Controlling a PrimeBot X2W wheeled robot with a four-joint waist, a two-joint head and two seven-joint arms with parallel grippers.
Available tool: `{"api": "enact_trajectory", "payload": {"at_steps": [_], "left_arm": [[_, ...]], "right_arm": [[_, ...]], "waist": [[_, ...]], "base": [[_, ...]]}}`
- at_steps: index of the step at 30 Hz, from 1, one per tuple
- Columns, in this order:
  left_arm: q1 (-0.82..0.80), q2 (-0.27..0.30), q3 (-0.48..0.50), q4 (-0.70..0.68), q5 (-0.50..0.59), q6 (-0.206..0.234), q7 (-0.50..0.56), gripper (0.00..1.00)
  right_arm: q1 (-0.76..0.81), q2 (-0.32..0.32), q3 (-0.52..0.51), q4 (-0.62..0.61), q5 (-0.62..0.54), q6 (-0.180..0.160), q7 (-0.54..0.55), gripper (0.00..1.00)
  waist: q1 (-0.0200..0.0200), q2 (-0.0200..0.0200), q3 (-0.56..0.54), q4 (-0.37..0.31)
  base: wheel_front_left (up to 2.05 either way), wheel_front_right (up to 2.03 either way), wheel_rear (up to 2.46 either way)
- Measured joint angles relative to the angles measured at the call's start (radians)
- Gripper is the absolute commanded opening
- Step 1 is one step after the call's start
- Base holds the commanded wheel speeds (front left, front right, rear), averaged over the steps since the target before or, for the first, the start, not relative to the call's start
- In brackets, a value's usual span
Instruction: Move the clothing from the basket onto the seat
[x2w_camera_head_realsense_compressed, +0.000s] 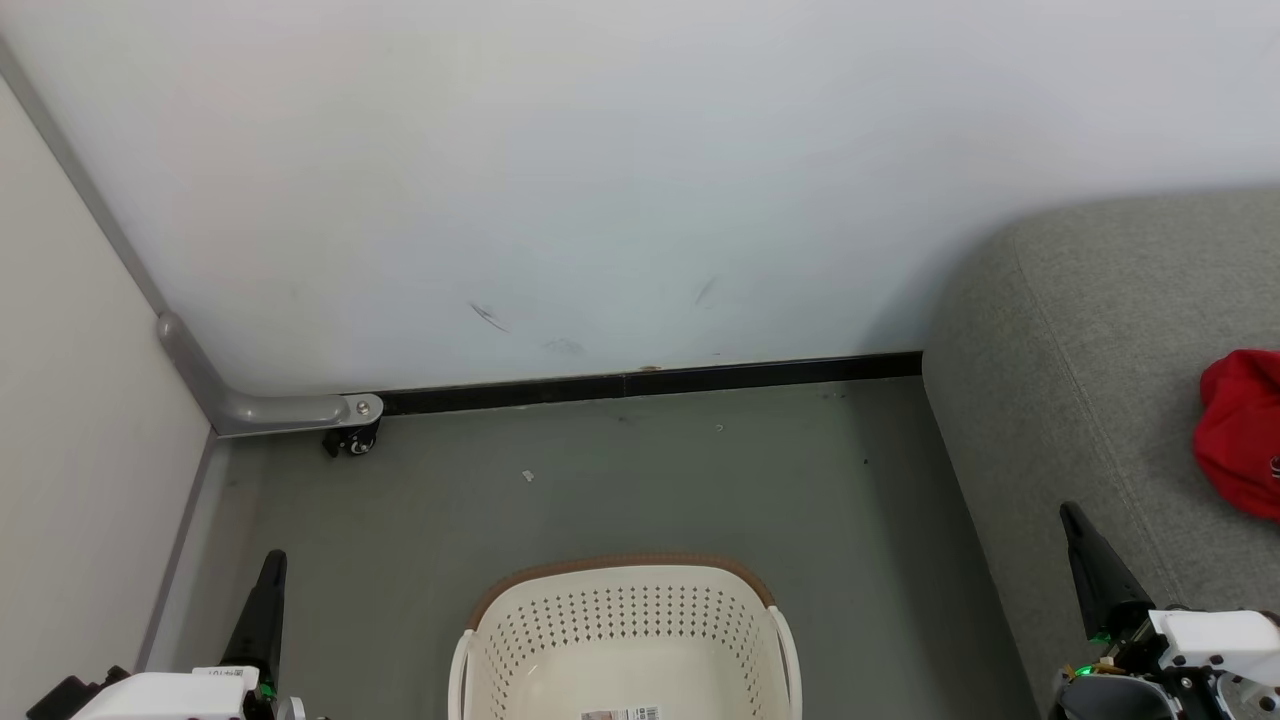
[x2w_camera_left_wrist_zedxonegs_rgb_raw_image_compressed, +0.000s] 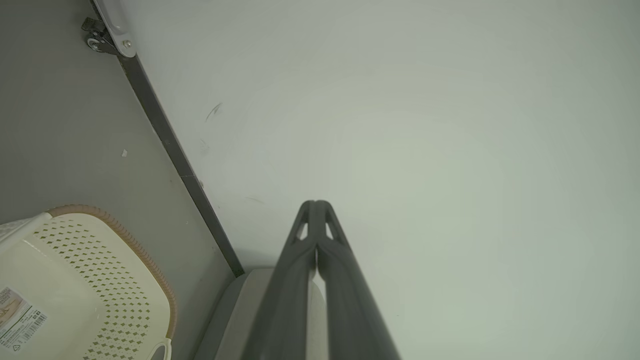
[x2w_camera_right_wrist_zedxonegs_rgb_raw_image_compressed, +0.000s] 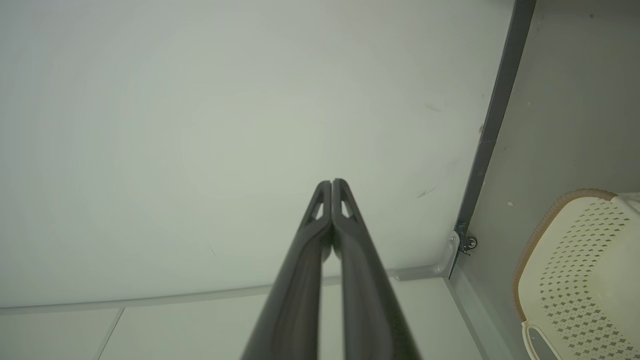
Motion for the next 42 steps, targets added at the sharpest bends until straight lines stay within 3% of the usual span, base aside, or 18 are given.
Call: {"api": "enact_trajectory", "payload": {"at_steps": [42], "left_arm": [[0.000, 0.000, 0.000, 0.000, 0.000, 0.000, 0.000, 0.00]], "right_arm": [[0.000, 0.003, -0.004, 0.000, -0.003, 0.000, 0.004, 0.00]], "waist": [[-0.0001, 0.0000, 0.000, 0.000]], "base": [[0.00, 0.00, 0.00]]}}
